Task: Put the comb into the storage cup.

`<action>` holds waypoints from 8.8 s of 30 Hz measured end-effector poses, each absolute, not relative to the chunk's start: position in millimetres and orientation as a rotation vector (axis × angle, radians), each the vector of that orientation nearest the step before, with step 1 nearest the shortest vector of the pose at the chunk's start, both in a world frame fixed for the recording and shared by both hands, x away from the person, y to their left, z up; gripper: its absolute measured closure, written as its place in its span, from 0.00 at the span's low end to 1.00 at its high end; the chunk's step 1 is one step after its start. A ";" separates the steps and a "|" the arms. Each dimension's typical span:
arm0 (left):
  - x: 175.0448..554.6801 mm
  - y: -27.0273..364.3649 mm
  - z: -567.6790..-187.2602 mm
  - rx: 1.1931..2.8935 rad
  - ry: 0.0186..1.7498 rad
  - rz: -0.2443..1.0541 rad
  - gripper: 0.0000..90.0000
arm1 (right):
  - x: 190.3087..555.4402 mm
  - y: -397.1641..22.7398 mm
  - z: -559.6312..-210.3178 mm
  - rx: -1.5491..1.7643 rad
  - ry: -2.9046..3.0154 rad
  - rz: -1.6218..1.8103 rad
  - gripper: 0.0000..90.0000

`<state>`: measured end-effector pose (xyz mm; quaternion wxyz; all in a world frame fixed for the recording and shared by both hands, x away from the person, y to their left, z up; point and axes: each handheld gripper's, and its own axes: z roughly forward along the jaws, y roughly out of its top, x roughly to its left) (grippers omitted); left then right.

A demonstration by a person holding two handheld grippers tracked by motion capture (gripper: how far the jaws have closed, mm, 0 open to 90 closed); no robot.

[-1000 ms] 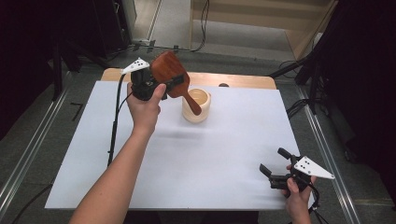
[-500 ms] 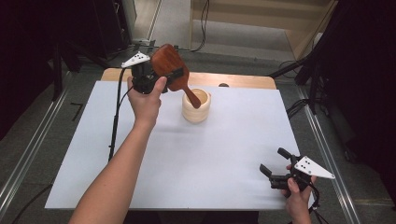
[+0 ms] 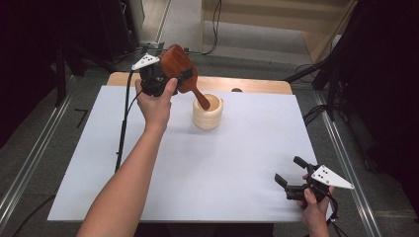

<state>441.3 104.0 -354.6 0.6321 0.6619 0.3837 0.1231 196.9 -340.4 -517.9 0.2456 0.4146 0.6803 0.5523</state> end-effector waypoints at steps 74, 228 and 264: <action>461.7 53.1 -430.0 1.605 1.029 0.273 0.58 | 197.6 -342.1 -518.4 1.146 1.836 1.530 0.00; 286.3 183.2 -454.2 1.703 0.787 0.482 0.00 | 197.6 -339.8 -518.6 1.151 1.845 1.502 0.00; 259.5 239.6 -472.6 1.703 0.873 0.531 0.00 | 197.4 -340.1 -518.7 1.152 1.842 1.496 0.00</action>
